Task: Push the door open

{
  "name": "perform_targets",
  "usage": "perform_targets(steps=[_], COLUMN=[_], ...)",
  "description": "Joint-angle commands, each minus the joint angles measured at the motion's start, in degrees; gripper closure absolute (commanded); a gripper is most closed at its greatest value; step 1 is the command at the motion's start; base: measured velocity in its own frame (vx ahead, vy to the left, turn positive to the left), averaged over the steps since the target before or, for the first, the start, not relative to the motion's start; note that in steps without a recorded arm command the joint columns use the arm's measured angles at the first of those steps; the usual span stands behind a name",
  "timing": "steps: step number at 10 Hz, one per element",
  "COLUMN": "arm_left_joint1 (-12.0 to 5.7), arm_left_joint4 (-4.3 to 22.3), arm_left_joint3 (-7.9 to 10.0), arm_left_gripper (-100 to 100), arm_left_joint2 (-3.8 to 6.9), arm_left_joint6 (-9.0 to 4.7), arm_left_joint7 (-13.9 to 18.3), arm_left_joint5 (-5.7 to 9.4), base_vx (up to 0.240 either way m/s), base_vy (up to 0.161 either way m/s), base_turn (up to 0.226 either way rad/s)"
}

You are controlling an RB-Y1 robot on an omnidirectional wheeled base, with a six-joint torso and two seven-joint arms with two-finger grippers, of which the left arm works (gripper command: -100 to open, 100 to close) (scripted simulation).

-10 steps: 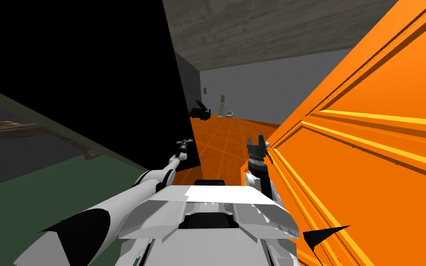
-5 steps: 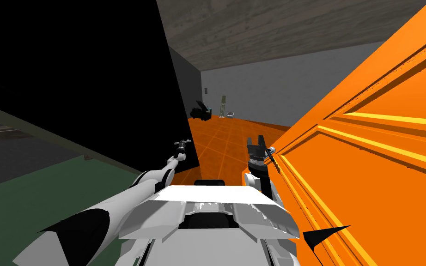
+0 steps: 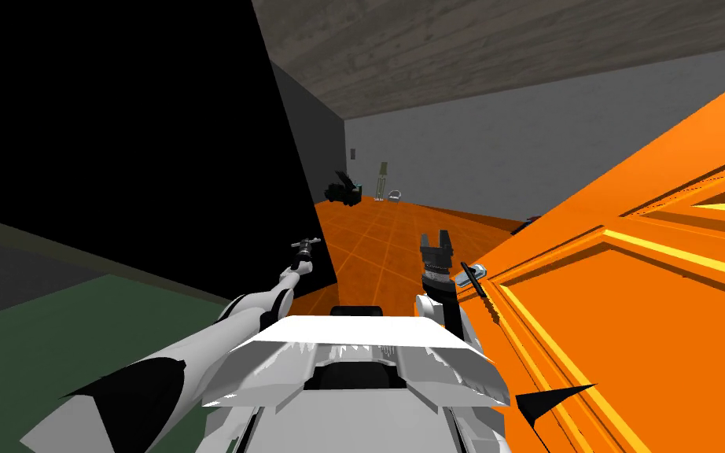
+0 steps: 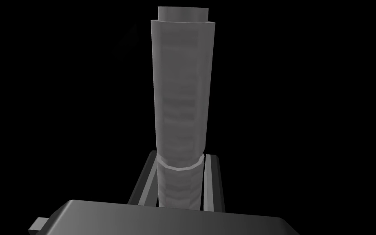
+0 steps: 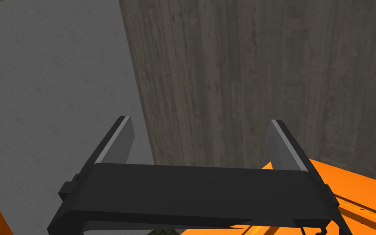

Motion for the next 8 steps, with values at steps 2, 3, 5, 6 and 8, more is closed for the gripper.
perform_targets(steps=[2, 3, 5, 6, 8], arm_left_joint1=[-0.84, -0.72, -0.47, -0.47, -0.18], arm_left_joint4=[2.73, 2.85, 3.09, 3.6, 3.36], arm_left_joint3=[1.04, 1.56, 2.6, 2.6, 3.78], arm_left_gripper=[100, 100, 100, 100, 100], arm_left_joint2=[1.28, 1.59, 2.21, 2.21, 2.93], arm_left_joint6=[-1.6, -1.66, -1.77, -1.77, -1.89], arm_left_joint7=[-0.02, -0.22, -0.61, -0.61, -1.06], arm_left_joint5=[0.43, 0.68, 1.17, 1.17, 1.72], base_vx=[0.066, 0.158, 0.186, 0.124, 0.182], base_vy=[-0.009, -0.053, -0.102, -0.06, -0.039], base_turn=[0.014, 0.047, 0.074, 0.062, 0.06])
